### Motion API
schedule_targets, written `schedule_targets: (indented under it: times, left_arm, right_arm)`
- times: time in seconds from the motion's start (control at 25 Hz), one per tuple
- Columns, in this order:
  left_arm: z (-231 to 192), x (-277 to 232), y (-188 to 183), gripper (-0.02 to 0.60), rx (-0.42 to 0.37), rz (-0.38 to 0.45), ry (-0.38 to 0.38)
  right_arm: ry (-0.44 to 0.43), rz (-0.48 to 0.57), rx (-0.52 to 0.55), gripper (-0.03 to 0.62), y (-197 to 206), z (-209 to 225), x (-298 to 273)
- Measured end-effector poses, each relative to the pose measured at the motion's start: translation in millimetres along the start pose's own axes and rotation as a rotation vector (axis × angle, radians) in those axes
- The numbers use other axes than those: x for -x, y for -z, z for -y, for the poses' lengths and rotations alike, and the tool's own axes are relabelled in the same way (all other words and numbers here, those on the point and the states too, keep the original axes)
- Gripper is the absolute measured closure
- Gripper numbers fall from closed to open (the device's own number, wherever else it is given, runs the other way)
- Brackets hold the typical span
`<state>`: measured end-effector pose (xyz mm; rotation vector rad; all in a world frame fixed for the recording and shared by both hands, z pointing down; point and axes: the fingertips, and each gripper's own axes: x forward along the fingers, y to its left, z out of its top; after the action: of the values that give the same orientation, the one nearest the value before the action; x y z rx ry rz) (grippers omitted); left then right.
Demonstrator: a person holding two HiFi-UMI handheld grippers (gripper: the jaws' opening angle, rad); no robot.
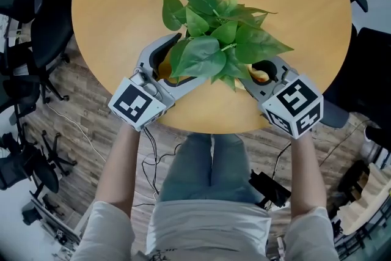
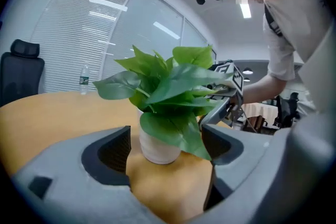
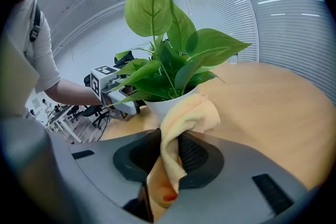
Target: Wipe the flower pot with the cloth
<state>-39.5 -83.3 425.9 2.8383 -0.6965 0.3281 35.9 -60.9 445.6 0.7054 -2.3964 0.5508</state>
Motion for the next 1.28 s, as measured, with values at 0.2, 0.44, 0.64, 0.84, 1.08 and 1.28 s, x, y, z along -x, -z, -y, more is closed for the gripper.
schedule_targets:
  times: [0.2,0.44,0.64,0.84,1.08,1.28]
  left_arm:
    - [-3,-11,-12,0.143,-0.038,0.018,0.115]
    - [0,-20,-17,0.149,-0.047,0.021,0.15]
    - [-1,-20,-16,0.152,-0.048,0.015,0.152]
    - [0,-20,-17,0.155,-0.045,0.017,0.147]
    - [0,-19,-15,0.156,-0.042,0.006,0.125]
    - [-1,-19,-14,0.156,-0.035,-0.006,0.092]
  right_arm:
    - [-0.007,-0.007,0.0,0.51,0,-1,0]
    - [0.004,-0.012,0.005,0.51,0,4,7]
    - [0.05,-0.03,0.026,0.51,-5,31,14]
    - [0.056,-0.047,0.074,0.51,-19,46,9]
    - [0.03,-0.046,0.139,0.51,-31,36,-2]
    - [0.027,-0.054,0.153,0.51,-30,32,-2]
